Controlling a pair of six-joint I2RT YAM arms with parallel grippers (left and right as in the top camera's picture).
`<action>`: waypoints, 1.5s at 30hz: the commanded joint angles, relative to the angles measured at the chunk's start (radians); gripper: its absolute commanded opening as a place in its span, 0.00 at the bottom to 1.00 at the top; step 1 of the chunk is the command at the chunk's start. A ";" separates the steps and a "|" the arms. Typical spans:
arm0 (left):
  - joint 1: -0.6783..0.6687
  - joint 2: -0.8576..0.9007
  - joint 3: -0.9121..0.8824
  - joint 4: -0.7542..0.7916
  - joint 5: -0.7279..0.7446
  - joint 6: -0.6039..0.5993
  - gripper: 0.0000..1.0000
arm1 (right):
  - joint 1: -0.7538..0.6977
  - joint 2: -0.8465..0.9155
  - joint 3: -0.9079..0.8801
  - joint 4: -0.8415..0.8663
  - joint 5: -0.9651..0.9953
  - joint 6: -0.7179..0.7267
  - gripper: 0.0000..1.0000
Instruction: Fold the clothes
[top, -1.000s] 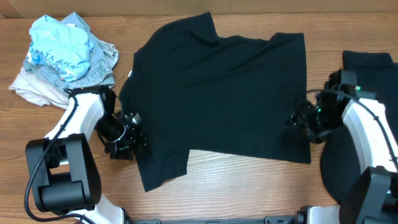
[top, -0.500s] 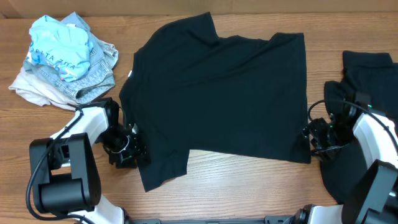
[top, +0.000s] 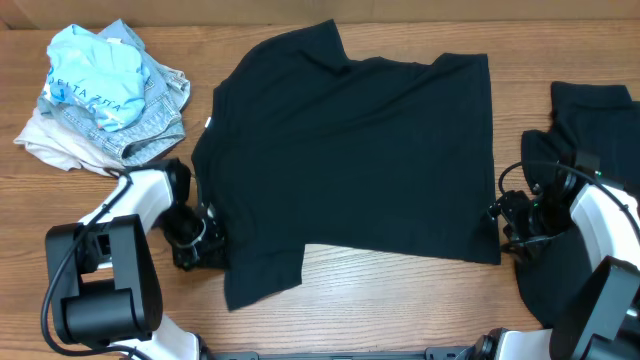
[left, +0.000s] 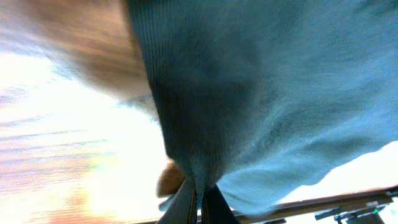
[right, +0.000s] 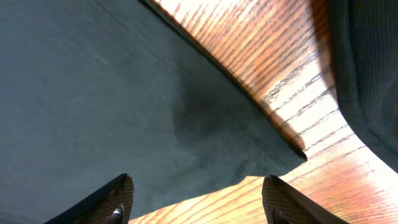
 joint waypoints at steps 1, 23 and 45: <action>0.000 -0.011 0.114 -0.037 -0.063 -0.025 0.04 | -0.003 -0.002 -0.063 0.008 0.007 0.002 0.70; 0.000 -0.015 0.177 -0.093 -0.160 -0.068 0.04 | 0.000 -0.002 -0.236 0.010 0.028 0.062 0.38; 0.000 -0.015 0.177 -0.069 -0.140 -0.060 0.04 | -0.004 -0.008 -0.190 0.063 0.017 -0.018 0.45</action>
